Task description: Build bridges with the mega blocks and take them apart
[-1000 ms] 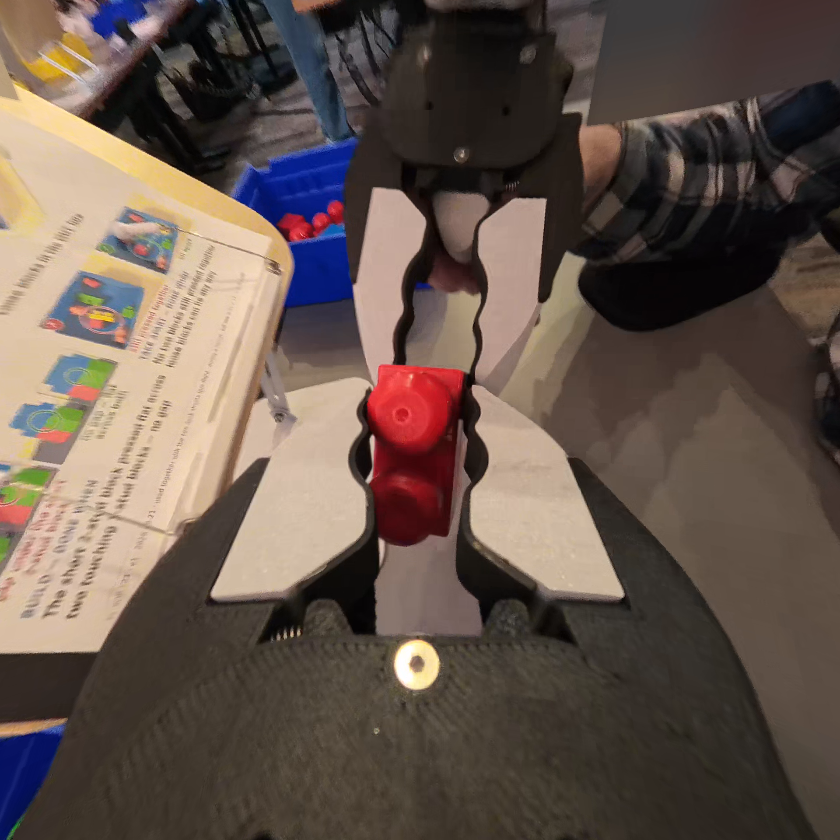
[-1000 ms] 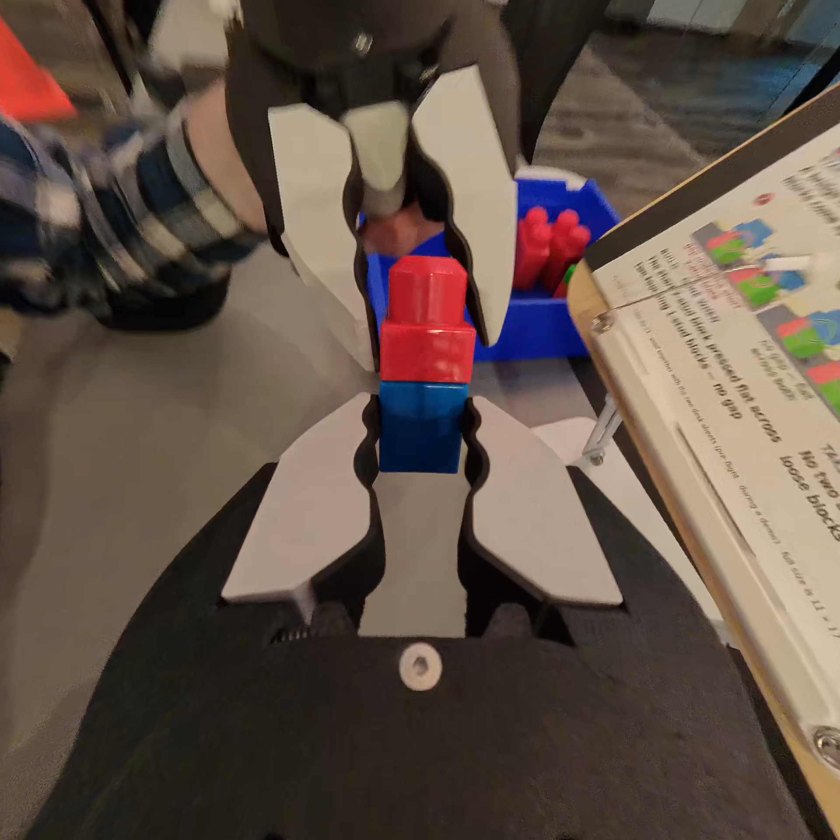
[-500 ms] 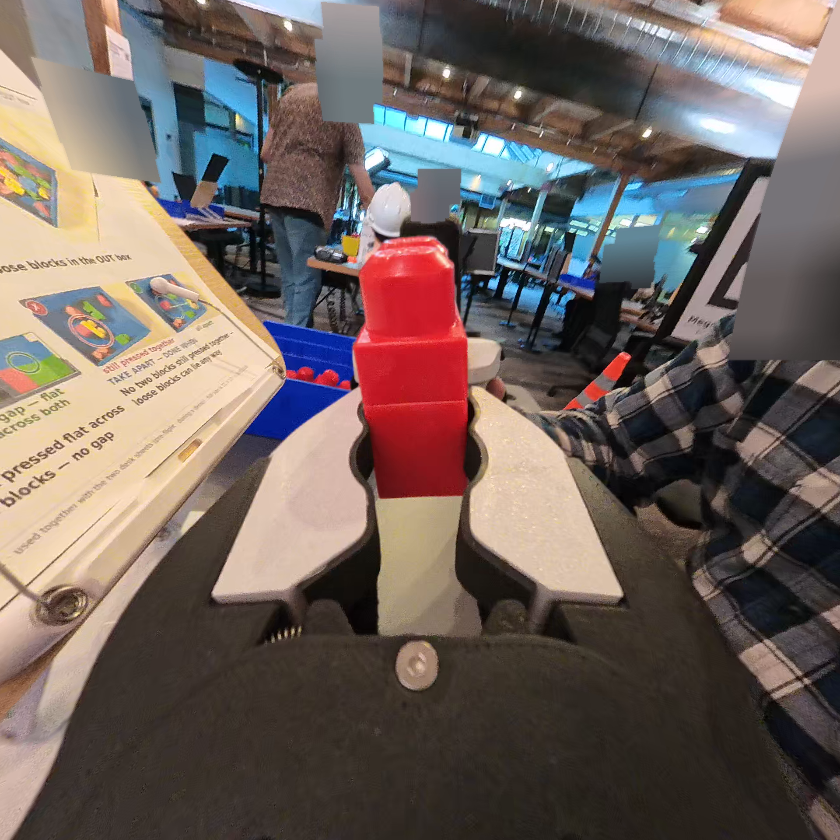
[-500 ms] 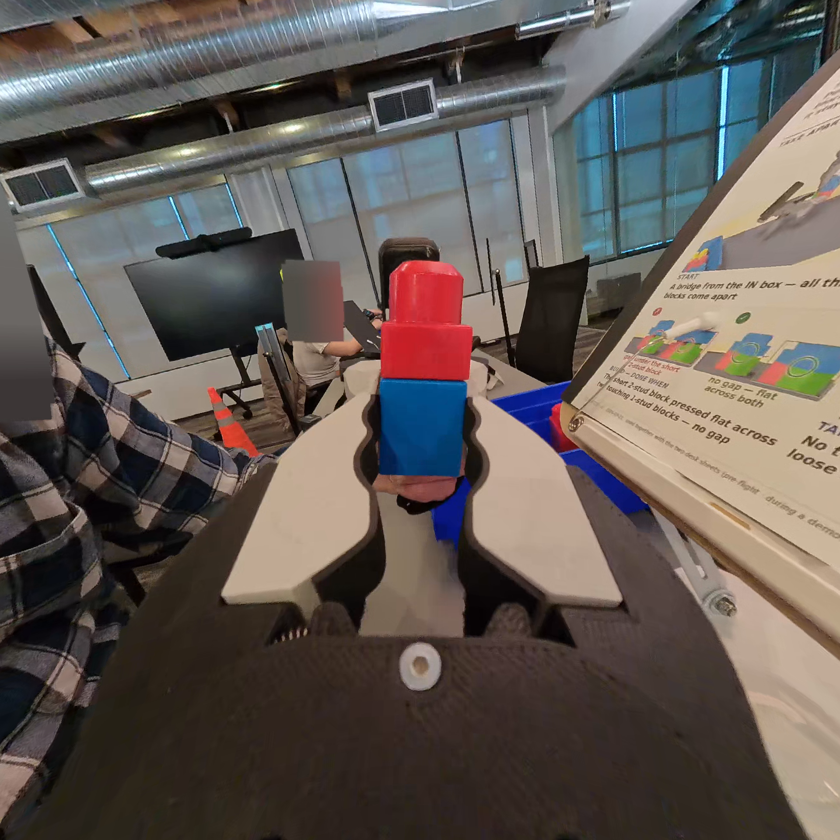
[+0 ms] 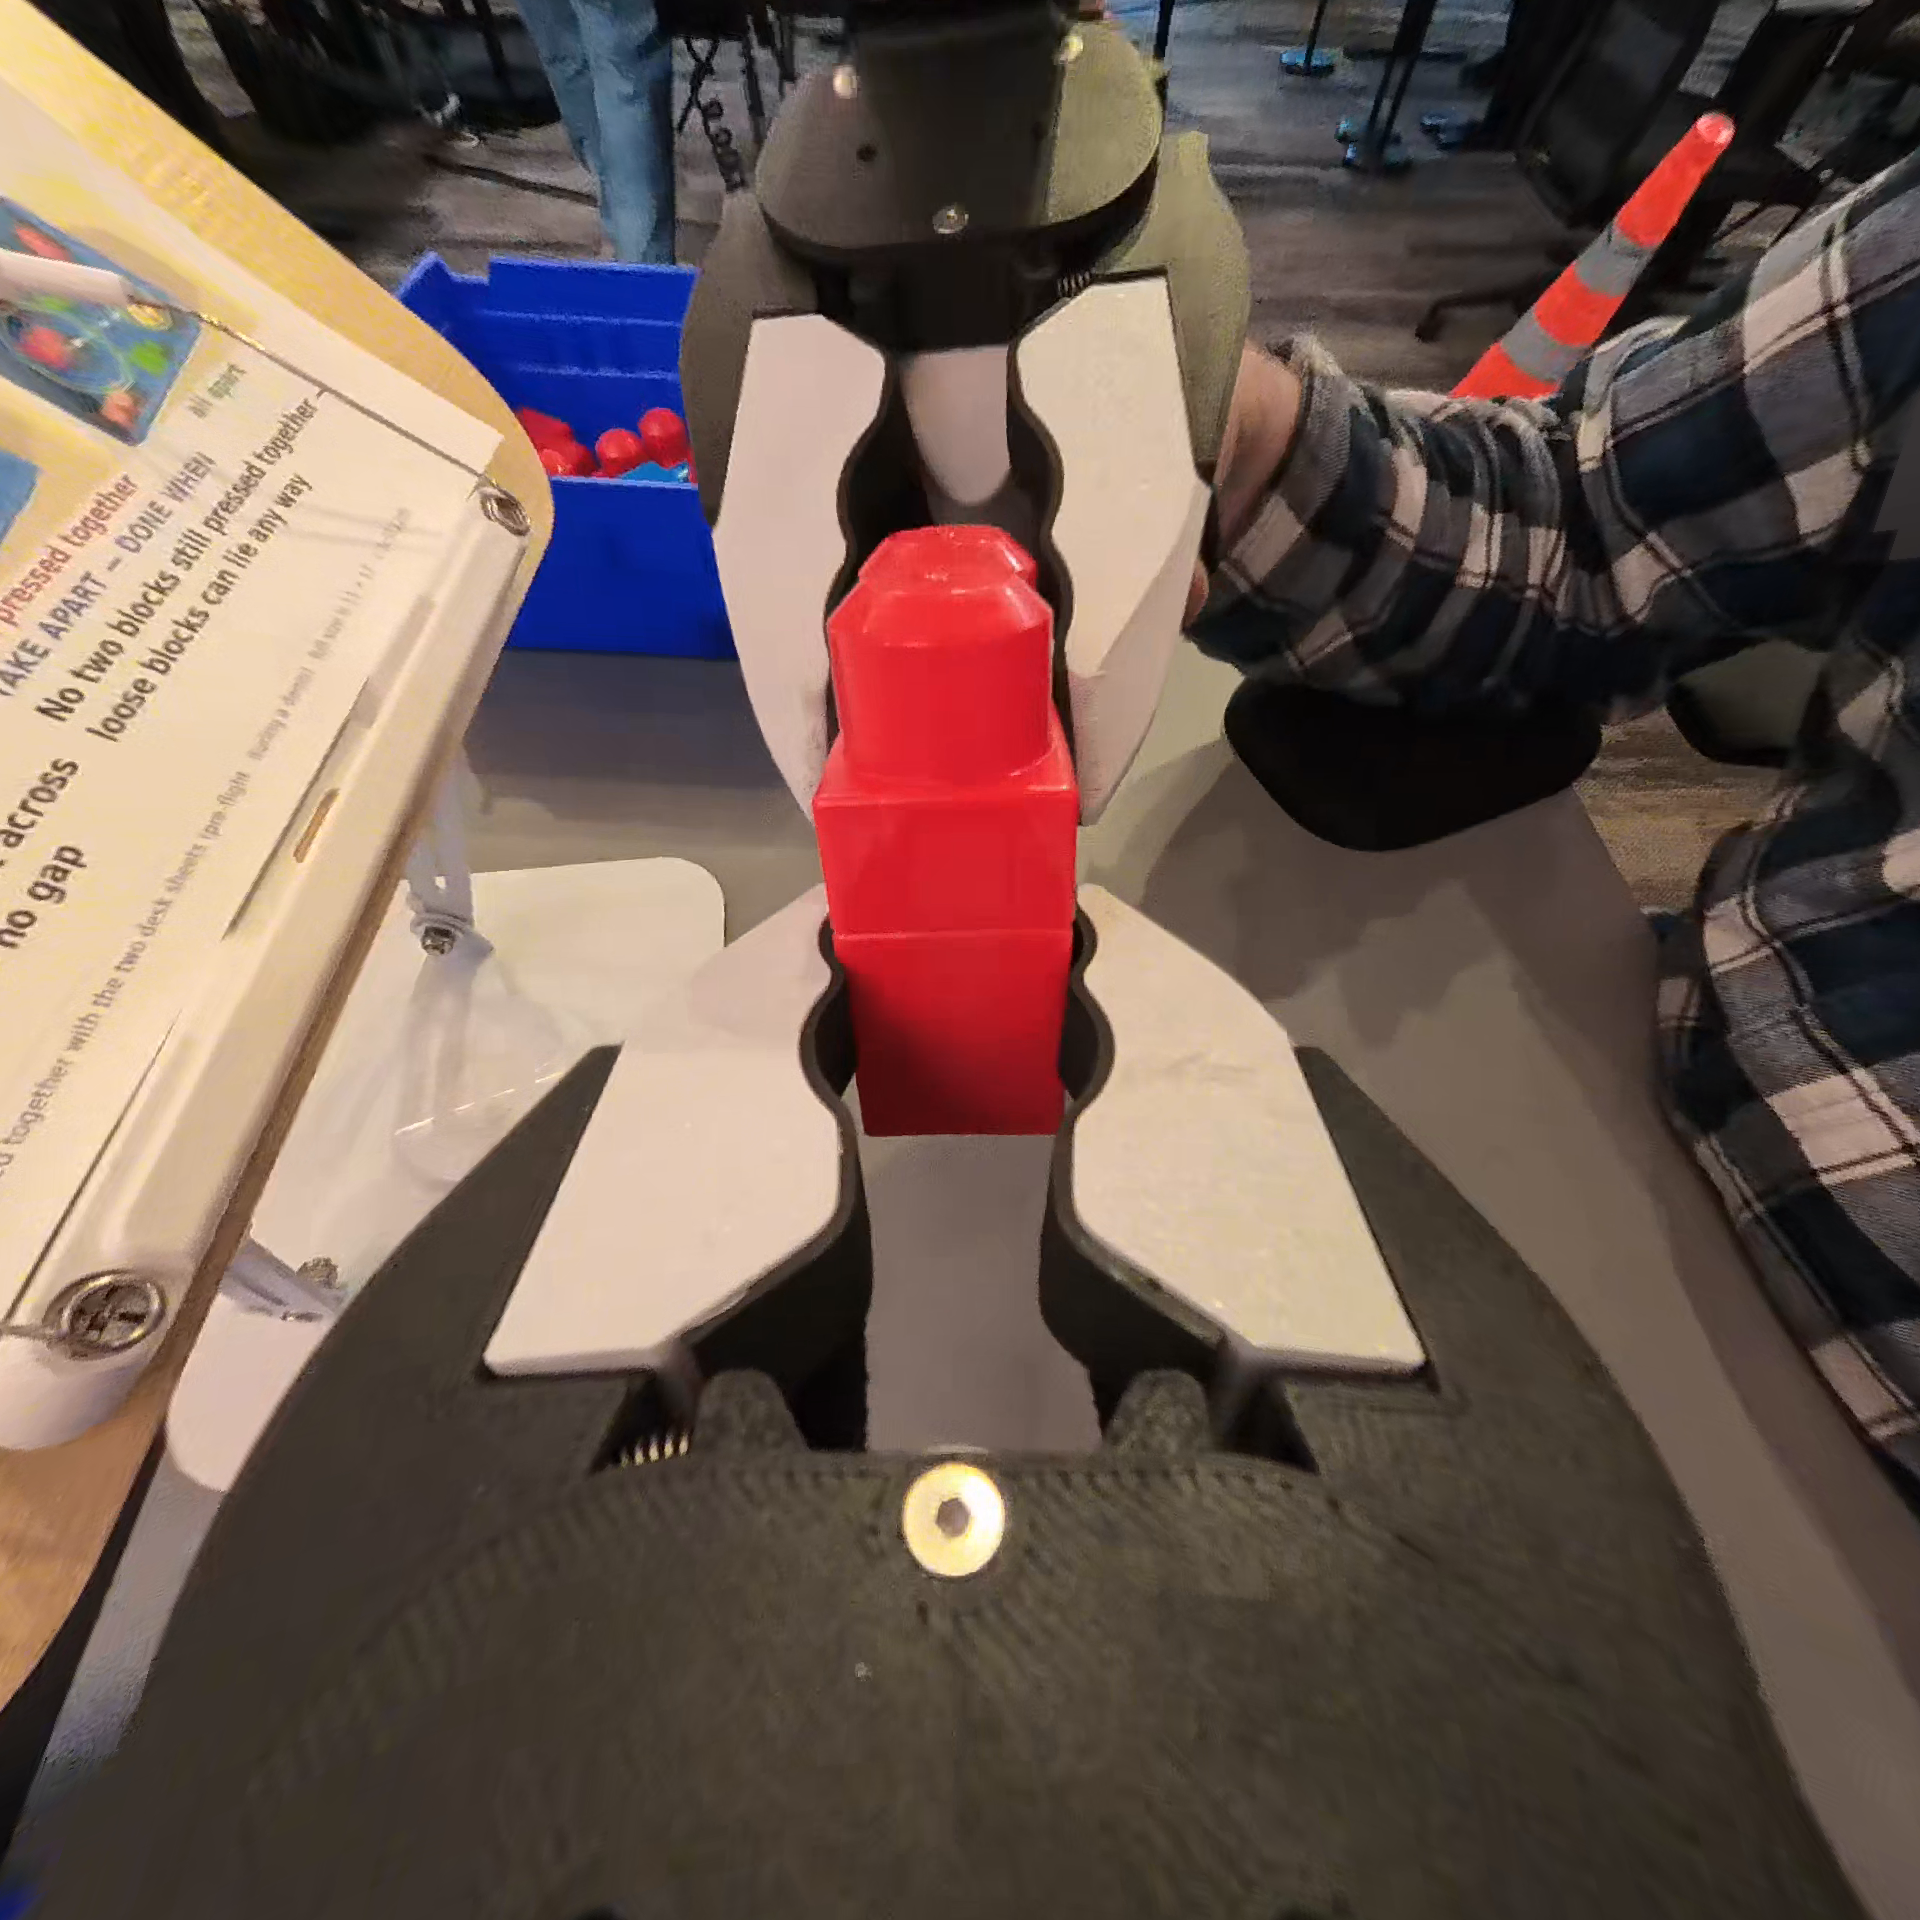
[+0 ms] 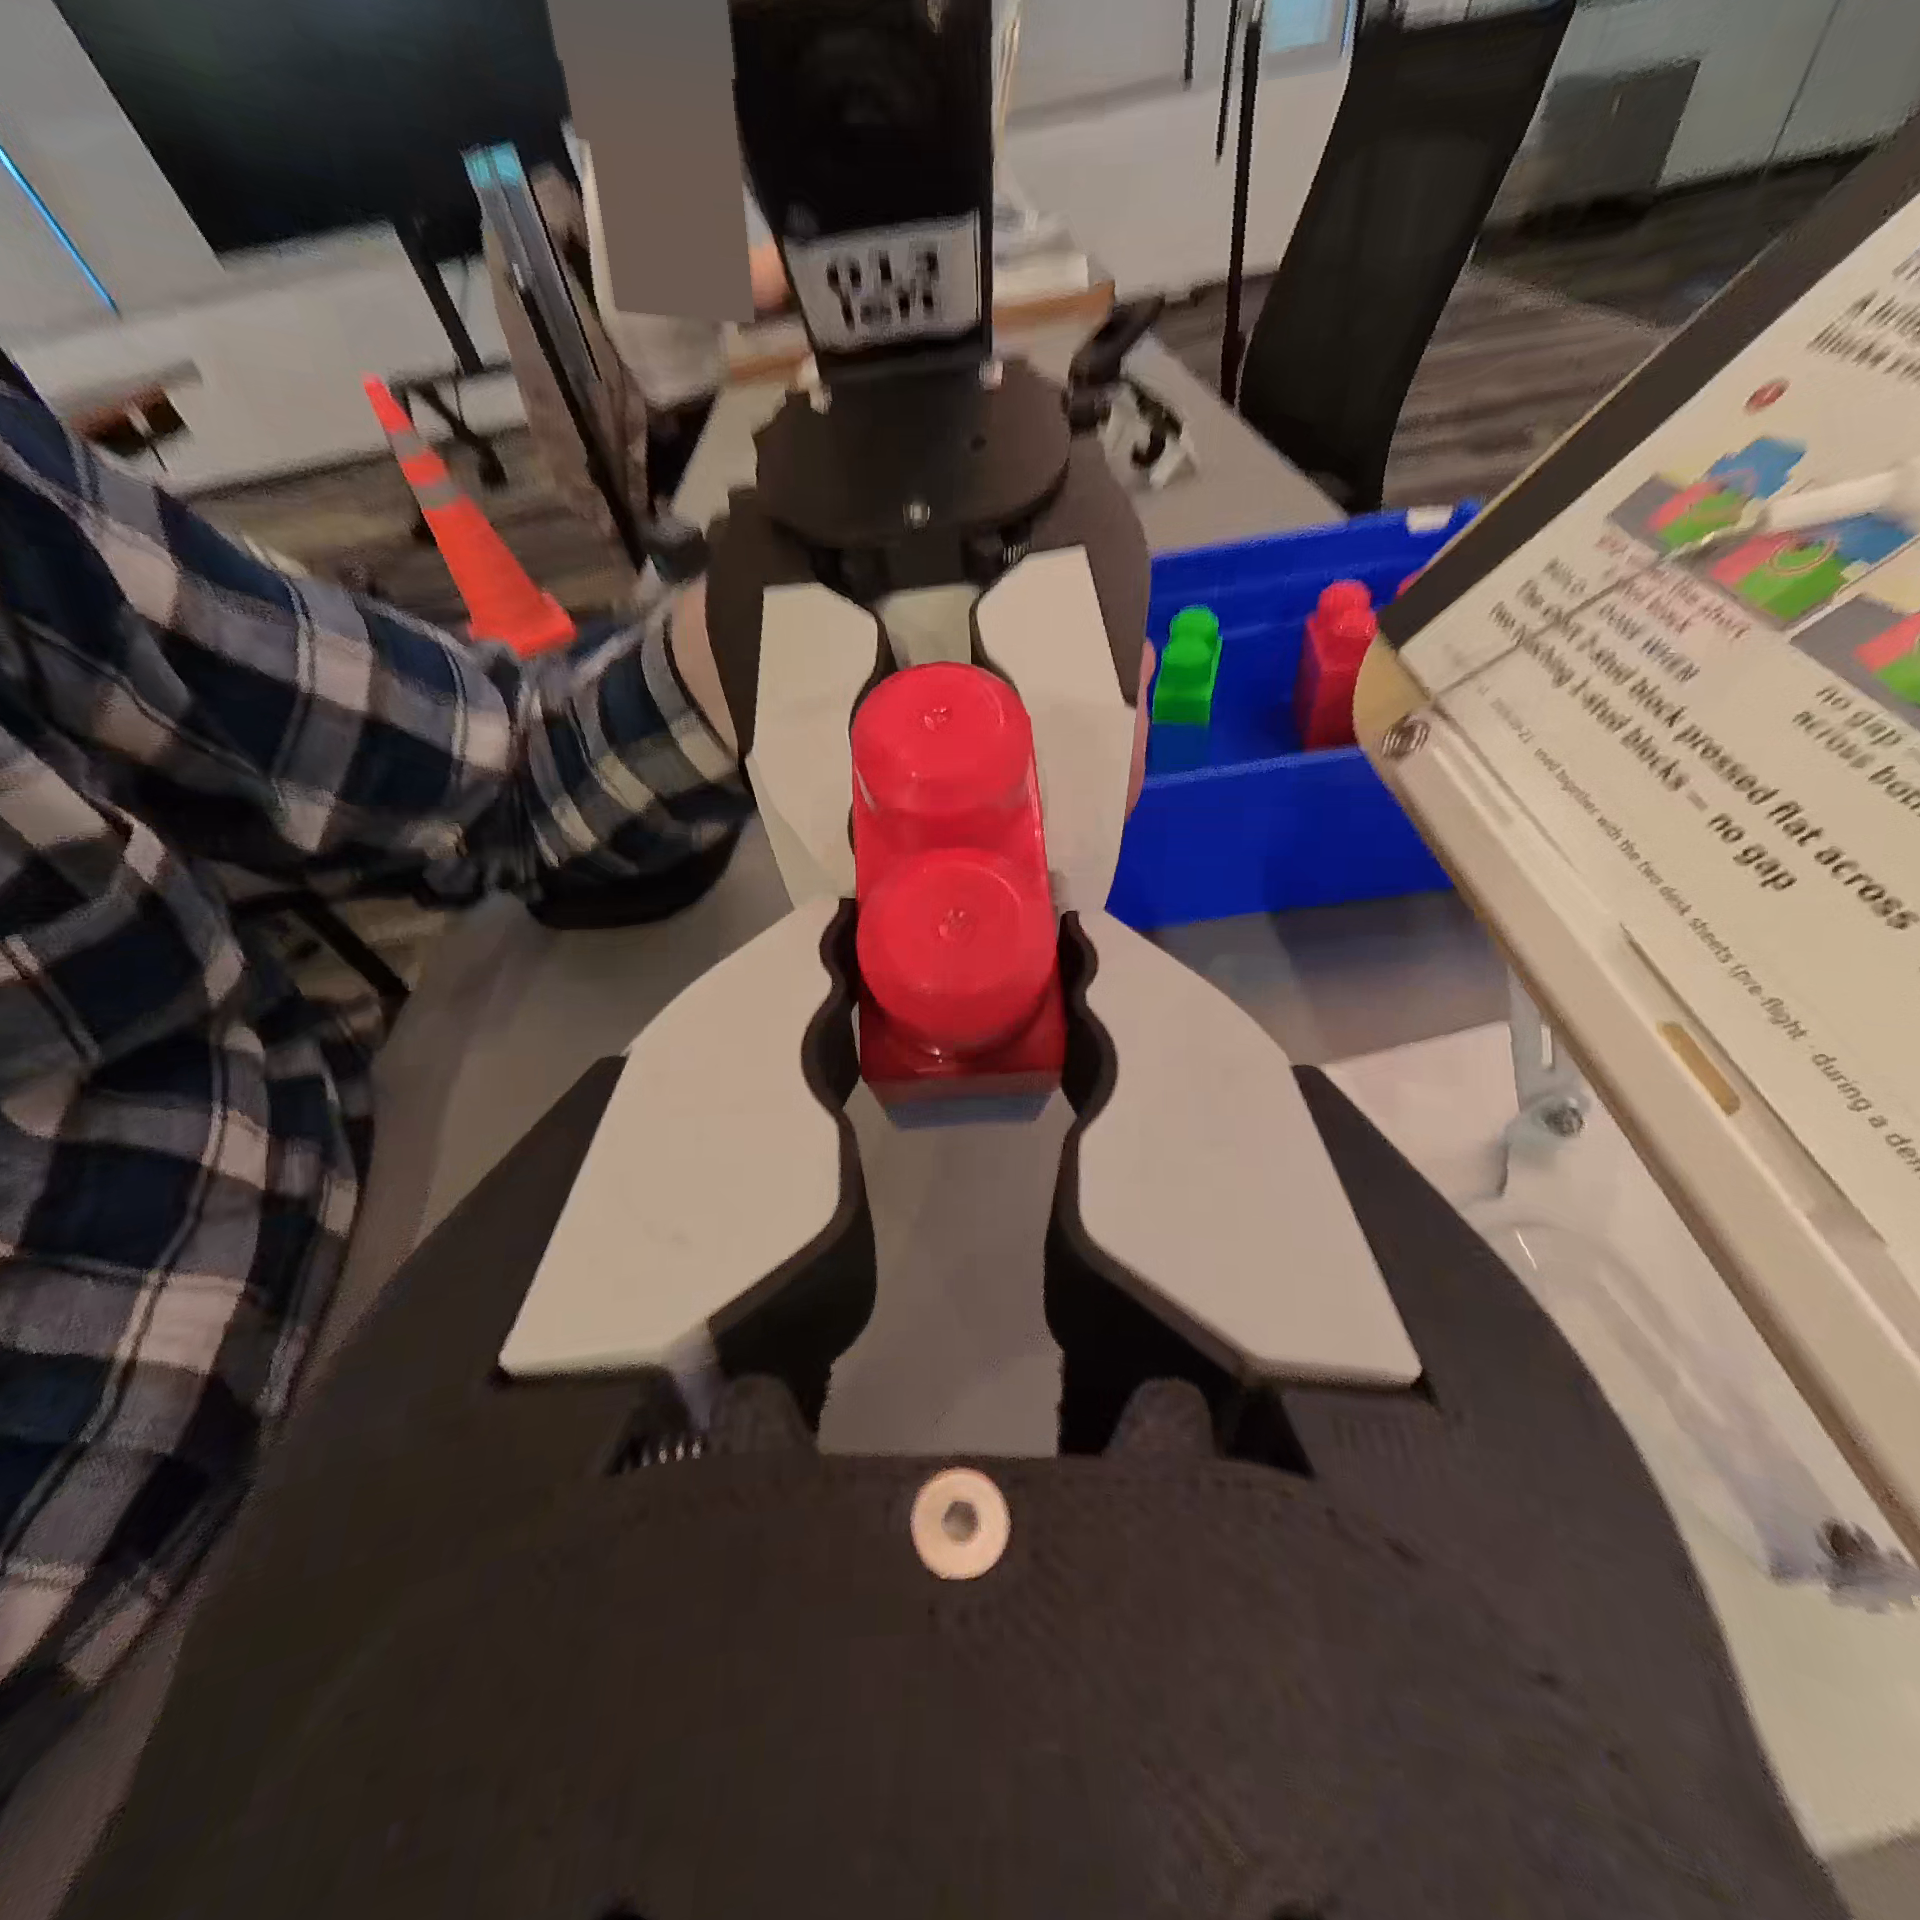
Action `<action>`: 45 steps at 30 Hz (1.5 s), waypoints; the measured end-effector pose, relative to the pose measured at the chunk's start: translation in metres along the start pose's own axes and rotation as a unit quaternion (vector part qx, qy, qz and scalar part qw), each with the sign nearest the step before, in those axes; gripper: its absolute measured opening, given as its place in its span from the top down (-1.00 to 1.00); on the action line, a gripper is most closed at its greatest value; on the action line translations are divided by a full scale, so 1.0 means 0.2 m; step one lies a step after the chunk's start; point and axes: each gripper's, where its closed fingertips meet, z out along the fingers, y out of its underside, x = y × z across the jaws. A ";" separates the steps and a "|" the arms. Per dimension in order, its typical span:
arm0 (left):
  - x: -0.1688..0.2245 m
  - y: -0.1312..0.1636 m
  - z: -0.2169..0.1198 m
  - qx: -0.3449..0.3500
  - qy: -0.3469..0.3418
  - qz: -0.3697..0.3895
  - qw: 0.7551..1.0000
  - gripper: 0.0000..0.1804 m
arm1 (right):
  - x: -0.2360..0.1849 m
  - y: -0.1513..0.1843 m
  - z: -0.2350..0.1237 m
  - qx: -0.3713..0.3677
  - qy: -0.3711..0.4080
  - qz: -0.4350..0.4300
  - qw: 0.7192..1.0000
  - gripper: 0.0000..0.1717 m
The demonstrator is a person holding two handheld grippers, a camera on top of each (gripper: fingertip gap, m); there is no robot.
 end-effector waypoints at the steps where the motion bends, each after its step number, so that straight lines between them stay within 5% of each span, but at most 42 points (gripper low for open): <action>1: 0.00 -0.02 -0.01 0.018 0.002 -0.002 1.000 0.60 | 0.00 -0.04 -0.01 0.028 -0.001 0.007 1.000 0.57; 4: -0.06 -0.11 -0.04 0.082 -0.035 0.003 0.996 0.34 | 0.04 -0.16 -0.07 0.152 -0.004 0.050 0.987 0.57; 7: -0.10 -0.25 -0.09 0.230 -0.027 -0.050 0.972 0.29 | 0.07 -0.21 -0.10 0.242 -0.015 0.085 0.967 0.57; 11: -0.11 -0.30 -0.11 0.321 -0.018 -0.077 0.944 0.35 | 0.06 -0.22 -0.10 0.306 -0.031 0.100 0.946 0.58; 15: -0.07 -0.32 -0.10 0.323 0.002 -0.068 0.944 0.58 | 0.05 -0.23 -0.10 0.308 -0.027 0.096 0.946 0.58; 18: -0.11 -0.31 -0.11 0.309 -0.055 -0.048 0.948 0.52 | 0.08 -0.24 -0.13 0.301 0.005 0.098 0.949 0.58; 21: -0.22 -0.29 -0.14 0.239 -0.213 0.043 0.946 0.10 | 0.17 -0.23 -0.19 0.295 0.053 0.128 0.945 0.57; 24: -0.26 -0.28 -0.15 0.136 -0.362 0.176 0.905 0.00 | 0.23 -0.20 -0.20 0.304 0.078 0.177 0.933 0.58; 27: -0.29 -0.25 -0.10 0.053 -0.441 0.230 0.866 -0.11 | 0.23 -0.17 -0.14 0.310 0.080 0.212 0.923 0.58; 35: -0.33 -0.18 -0.06 -0.032 -0.486 0.302 0.819 0.07 | 0.20 -0.15 -0.08 0.318 0.067 0.246 0.913 0.58; 40: -0.30 -0.23 -0.08 0.018 -0.484 0.323 0.813 0.07 | 0.17 -0.18 -0.09 0.335 0.045 0.243 0.909 0.58; 42: -0.33 -0.23 -0.09 0.020 -0.483 0.302 0.822 -0.14 | 0.16 -0.18 -0.09 0.333 0.046 0.236 0.912 0.58; 45: -0.35 -0.20 -0.07 0.002 -0.465 0.294 0.835 -0.18 | 0.15 -0.18 -0.07 0.320 0.061 0.221 0.919 0.58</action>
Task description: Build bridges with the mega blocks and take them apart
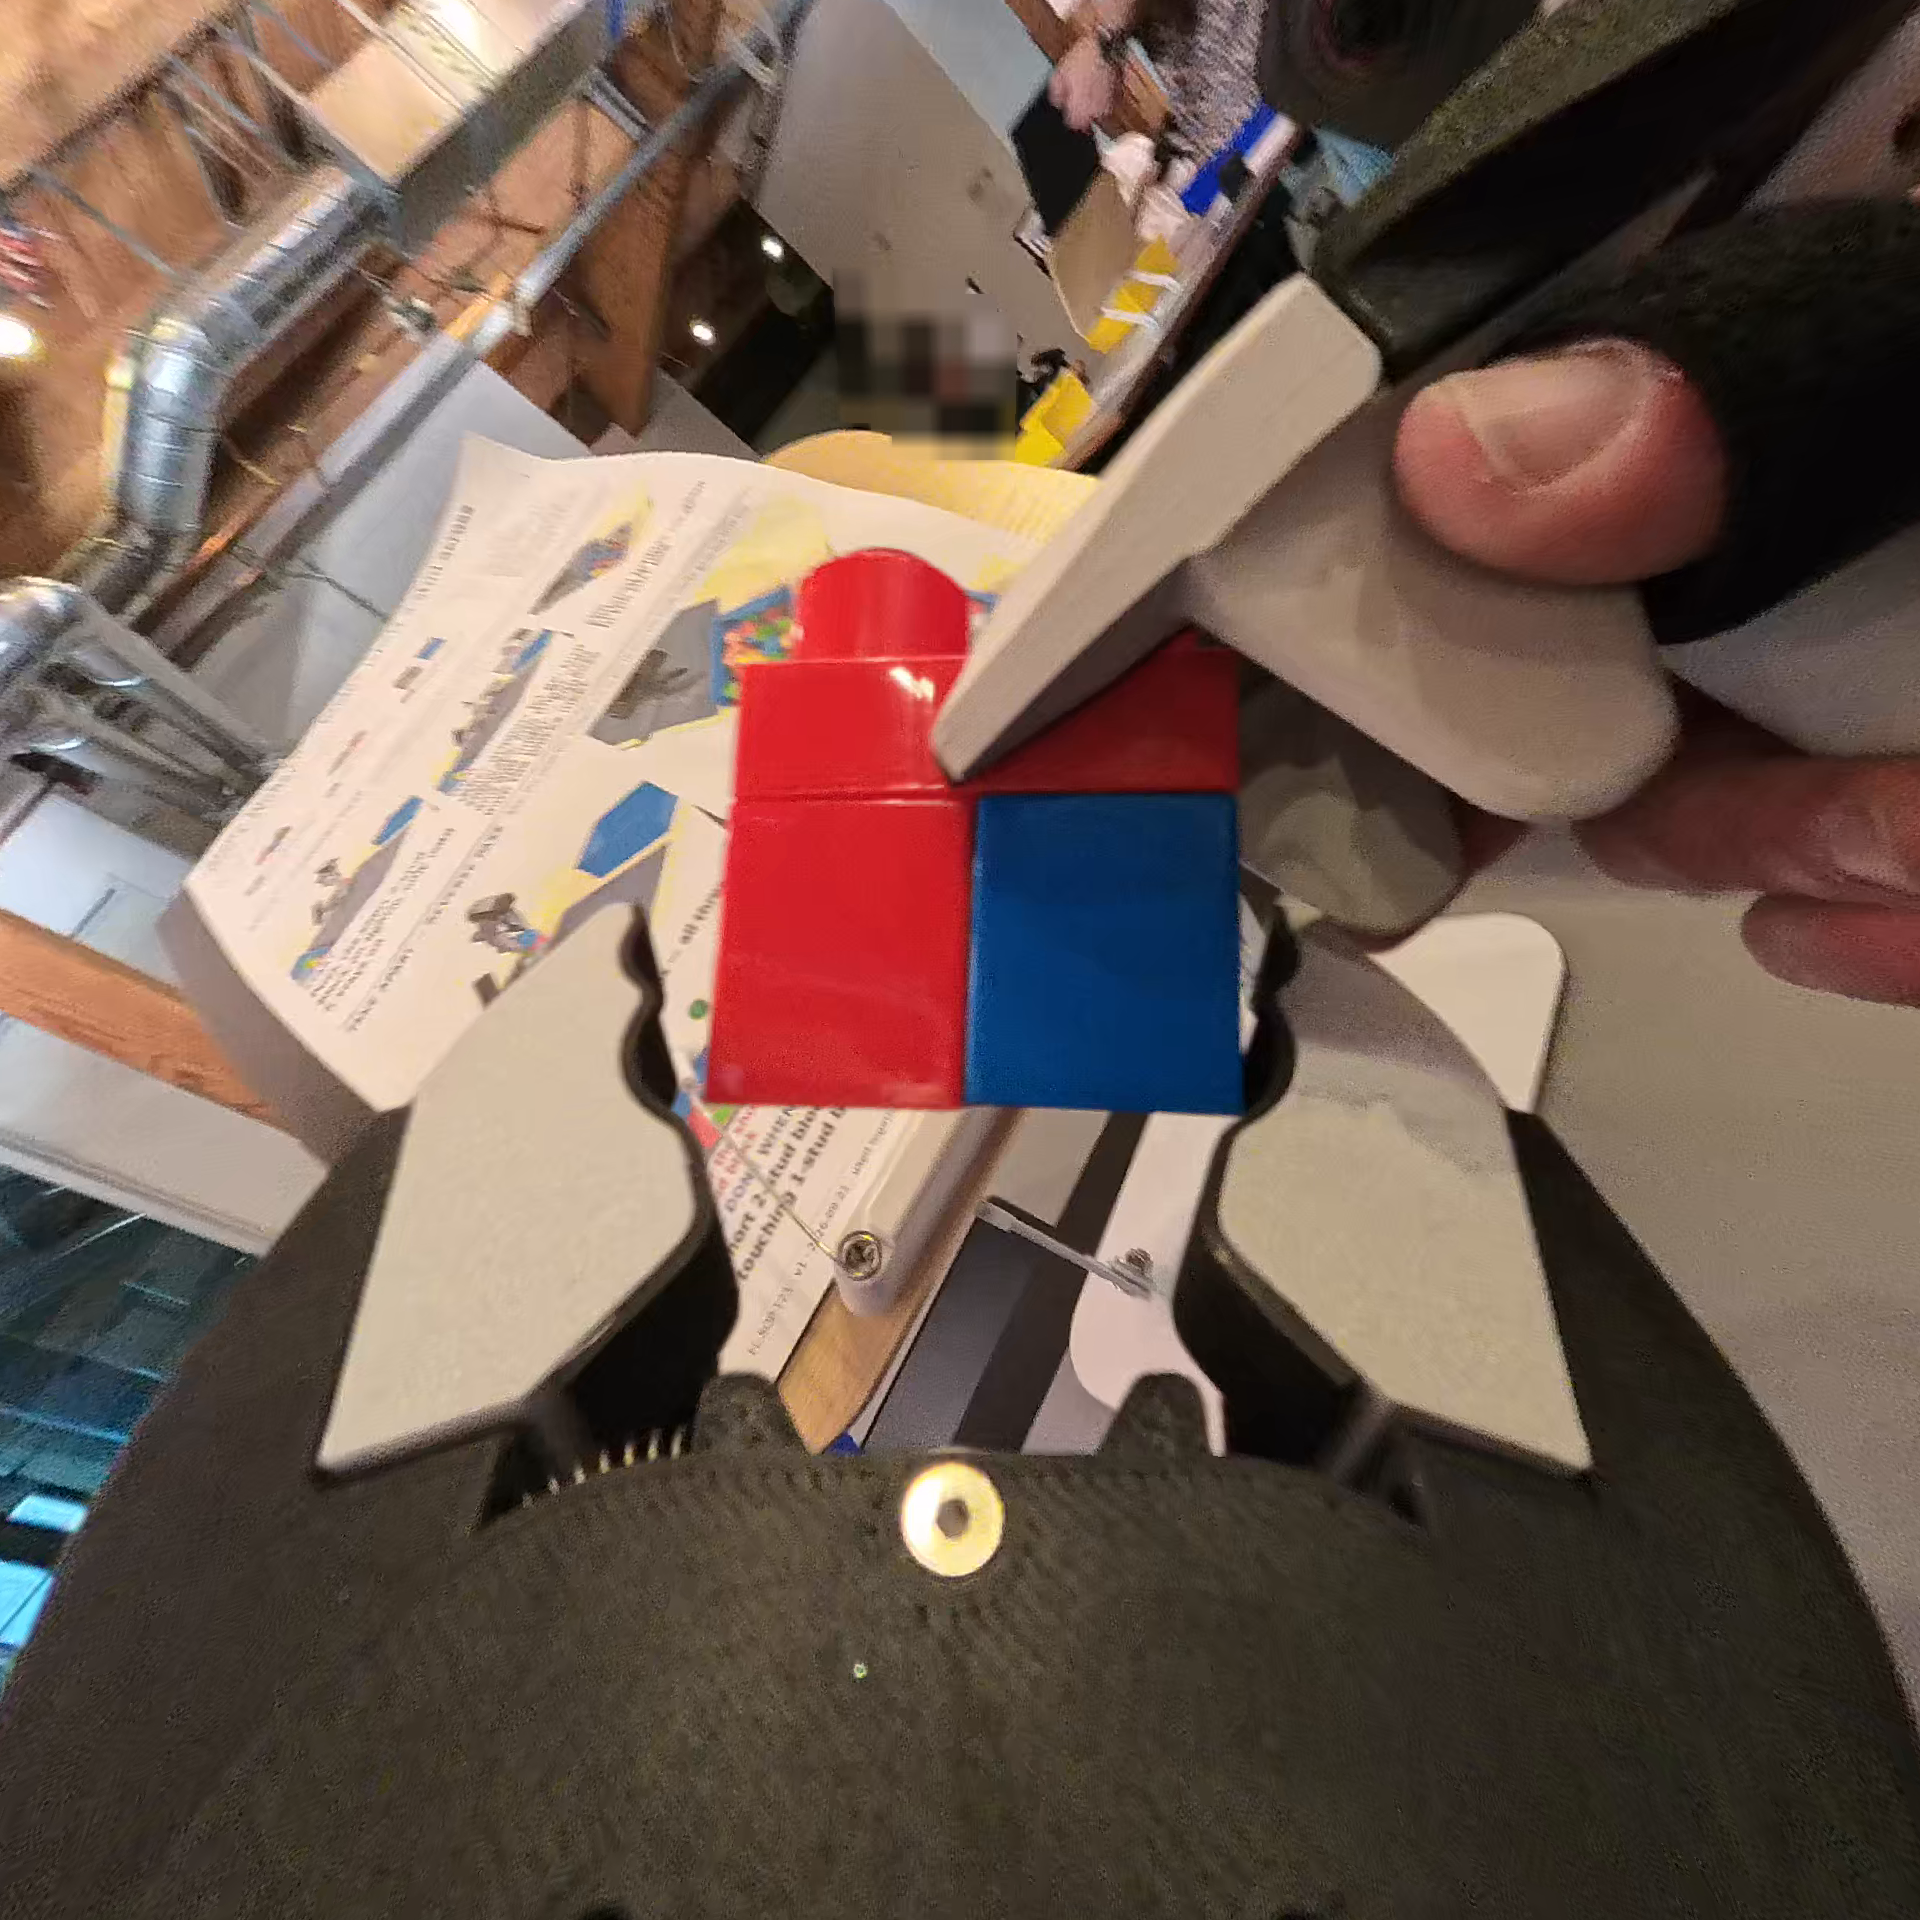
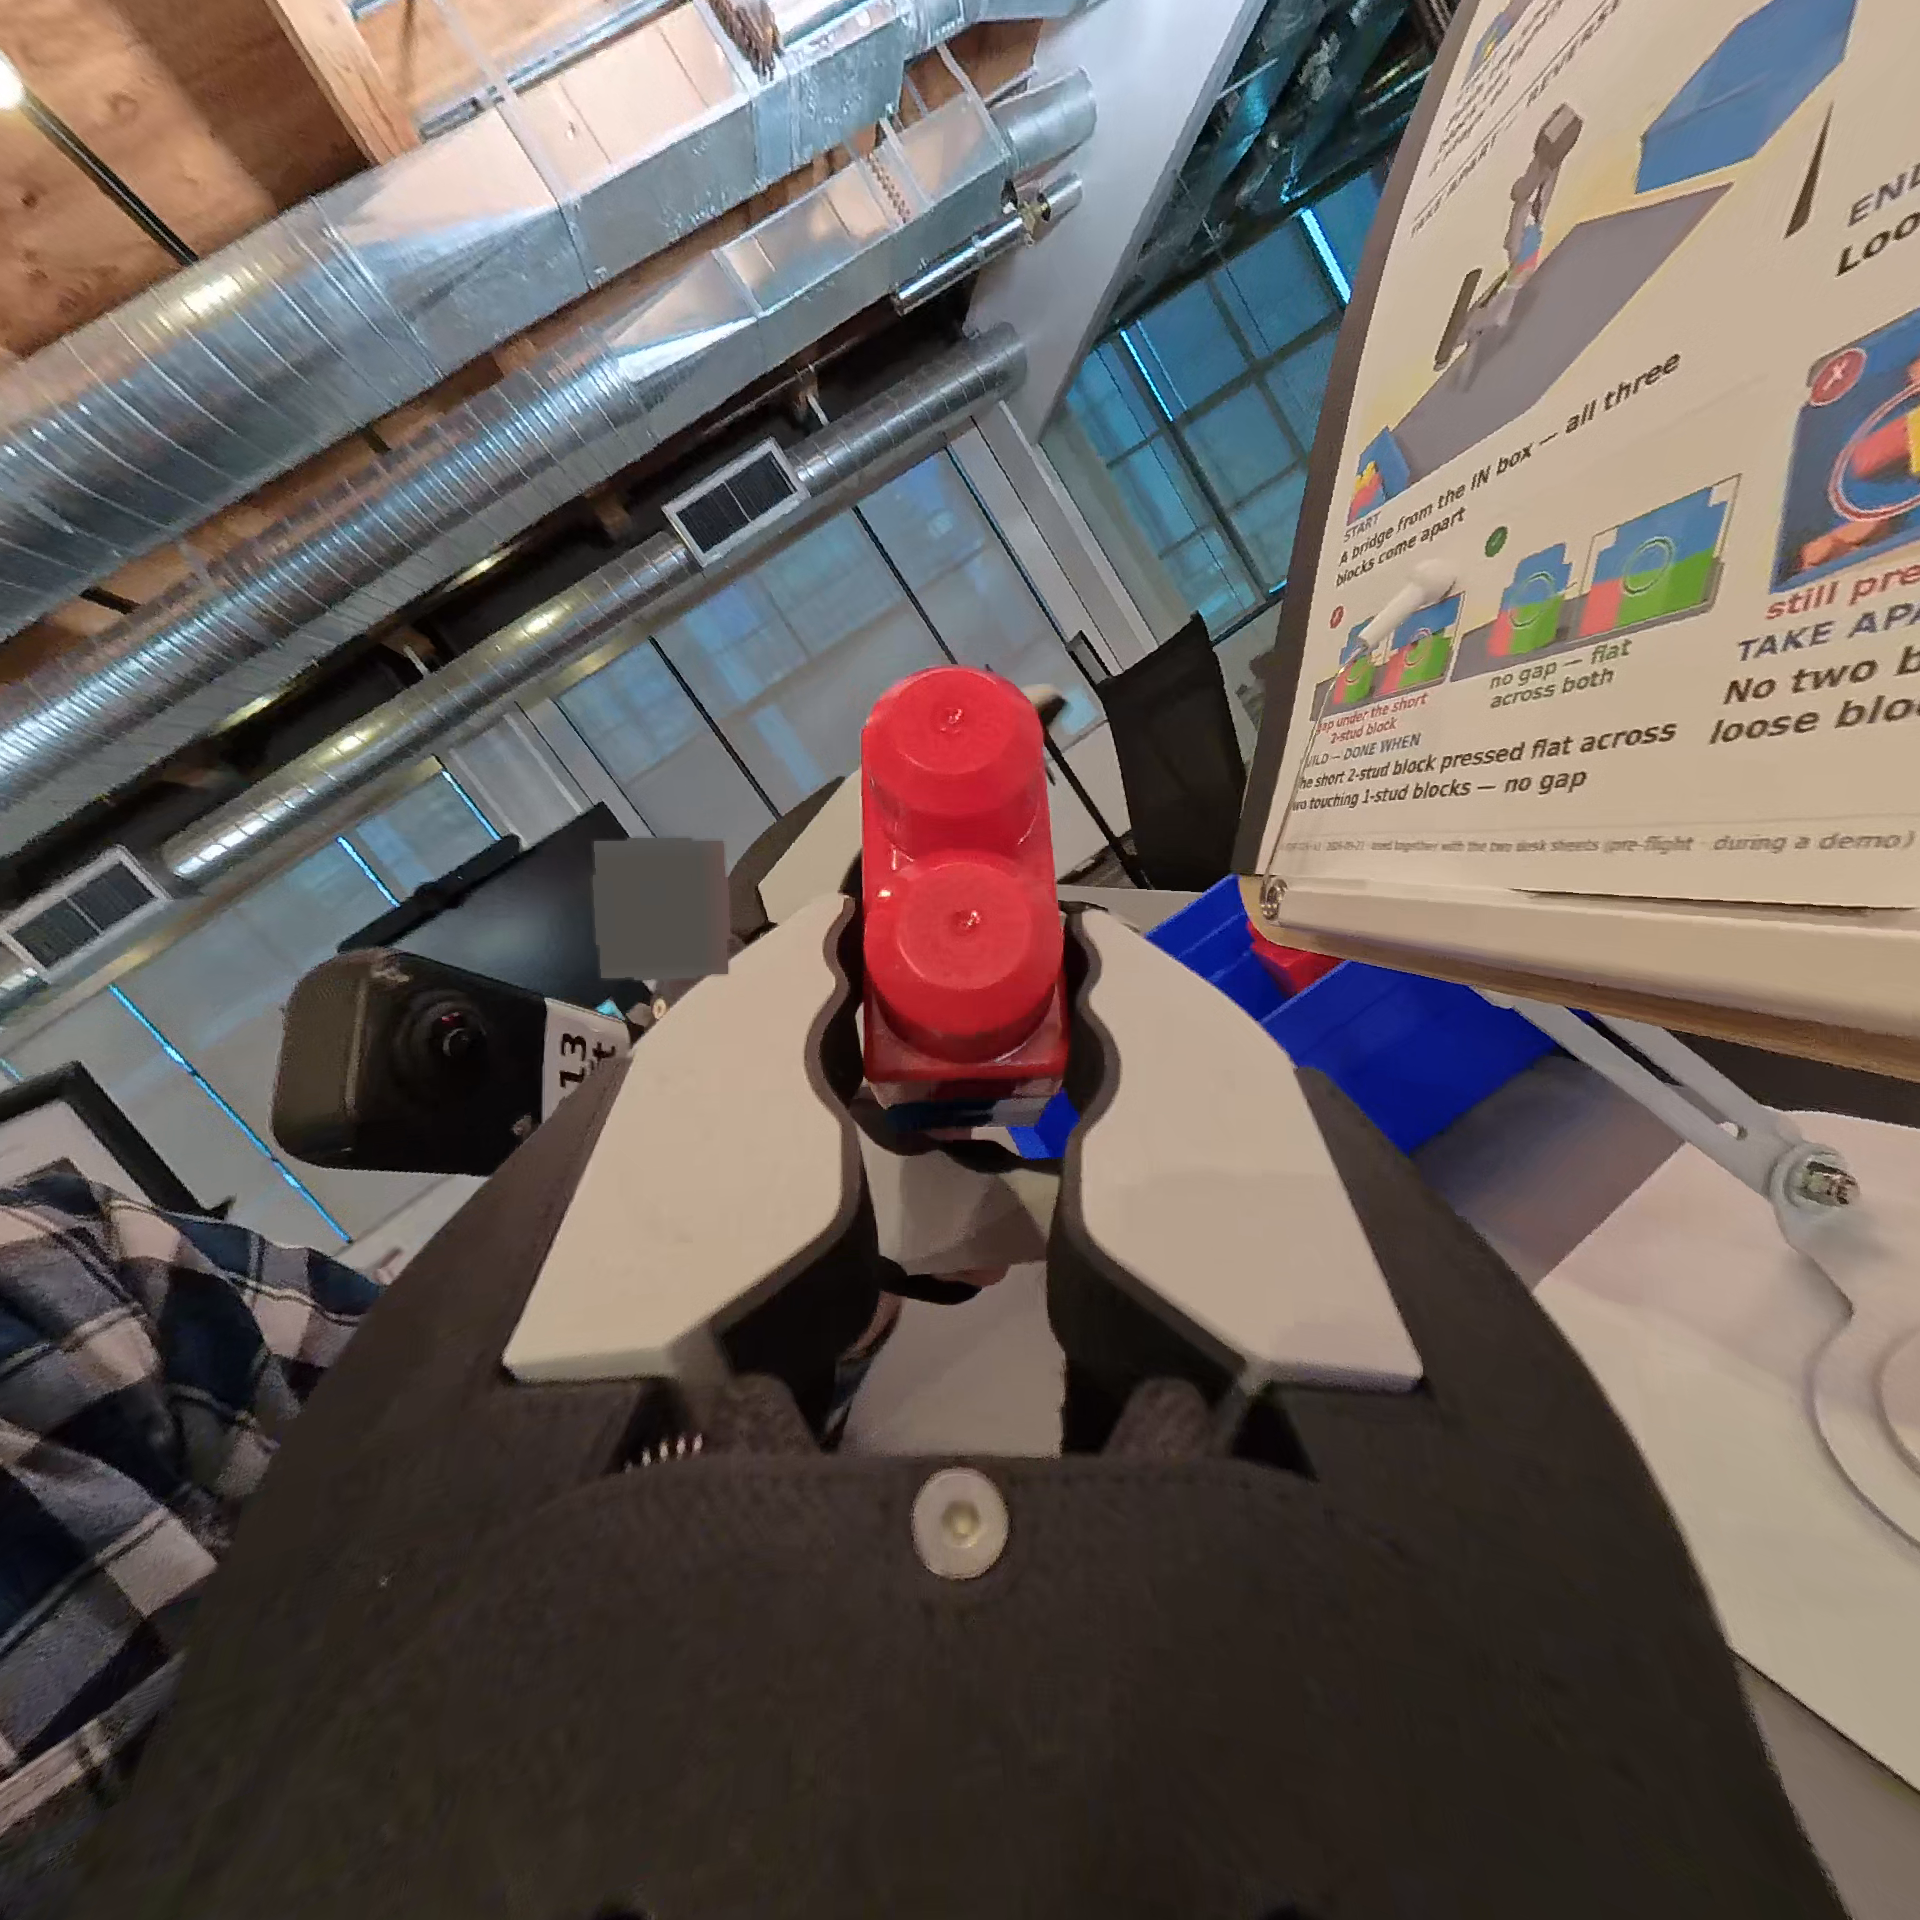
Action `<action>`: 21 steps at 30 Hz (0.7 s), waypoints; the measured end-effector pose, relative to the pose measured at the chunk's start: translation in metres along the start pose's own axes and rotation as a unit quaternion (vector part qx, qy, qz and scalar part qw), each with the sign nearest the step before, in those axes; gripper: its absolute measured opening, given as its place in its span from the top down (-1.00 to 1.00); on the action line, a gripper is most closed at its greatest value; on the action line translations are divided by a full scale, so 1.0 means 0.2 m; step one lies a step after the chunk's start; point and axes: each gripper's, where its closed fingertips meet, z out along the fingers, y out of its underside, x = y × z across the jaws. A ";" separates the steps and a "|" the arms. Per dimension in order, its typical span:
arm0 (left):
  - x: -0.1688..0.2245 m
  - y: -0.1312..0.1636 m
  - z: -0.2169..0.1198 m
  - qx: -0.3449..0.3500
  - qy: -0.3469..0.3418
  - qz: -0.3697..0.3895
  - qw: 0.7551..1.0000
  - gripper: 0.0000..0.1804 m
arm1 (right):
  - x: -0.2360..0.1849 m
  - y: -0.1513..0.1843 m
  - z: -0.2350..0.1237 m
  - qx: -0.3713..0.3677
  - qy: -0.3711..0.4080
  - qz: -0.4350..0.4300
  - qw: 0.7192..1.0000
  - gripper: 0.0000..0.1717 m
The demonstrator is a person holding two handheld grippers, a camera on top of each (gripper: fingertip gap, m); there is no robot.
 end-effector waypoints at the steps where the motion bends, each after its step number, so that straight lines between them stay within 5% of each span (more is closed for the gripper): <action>1: 0.02 0.01 0.00 -0.009 0.016 0.006 1.000 -0.06 | 0.00 0.00 0.00 0.000 0.008 -0.010 1.000 0.58; 8: 0.01 0.05 0.00 -0.035 0.009 0.014 0.999 -0.01 | -0.02 0.01 0.01 -0.018 0.036 -0.074 0.996 0.58; 11: 0.00 0.08 0.01 -0.047 0.018 0.014 0.999 -0.01 | -0.01 -0.05 -0.01 -0.017 0.026 -0.066 0.997 0.23; 13: 0.01 0.11 0.00 -0.063 0.031 0.048 0.996 -0.01 | 0.01 -0.02 0.00 -0.079 0.042 -0.104 0.990 0.23; 21: 0.07 0.13 -0.02 -0.093 0.074 0.113 0.986 0.00 | 0.05 0.06 -0.03 -0.199 0.050 -0.117 0.972 0.60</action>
